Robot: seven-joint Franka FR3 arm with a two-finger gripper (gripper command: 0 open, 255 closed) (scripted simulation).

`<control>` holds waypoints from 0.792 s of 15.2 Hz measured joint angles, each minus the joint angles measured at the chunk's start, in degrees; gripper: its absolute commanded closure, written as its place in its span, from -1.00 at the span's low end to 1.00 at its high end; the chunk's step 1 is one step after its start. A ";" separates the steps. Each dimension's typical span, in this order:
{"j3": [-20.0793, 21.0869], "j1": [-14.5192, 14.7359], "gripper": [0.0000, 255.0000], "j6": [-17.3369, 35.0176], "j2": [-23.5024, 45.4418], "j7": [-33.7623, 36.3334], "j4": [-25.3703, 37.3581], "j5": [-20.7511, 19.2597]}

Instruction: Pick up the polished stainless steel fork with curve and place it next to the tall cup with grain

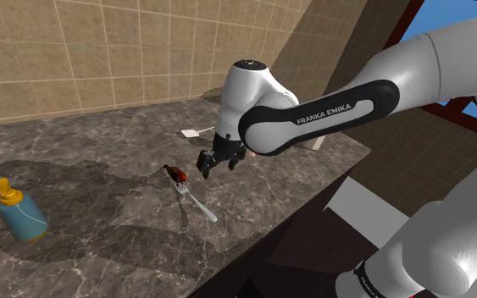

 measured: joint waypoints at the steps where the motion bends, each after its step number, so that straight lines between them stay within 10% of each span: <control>1: 0.24 0.27 -1.00 0.62 2.09 1.38 1.21 -1.50; 12: -2.08 6.55 -1.00 4.61 23.13 13.07 15.26 -15.49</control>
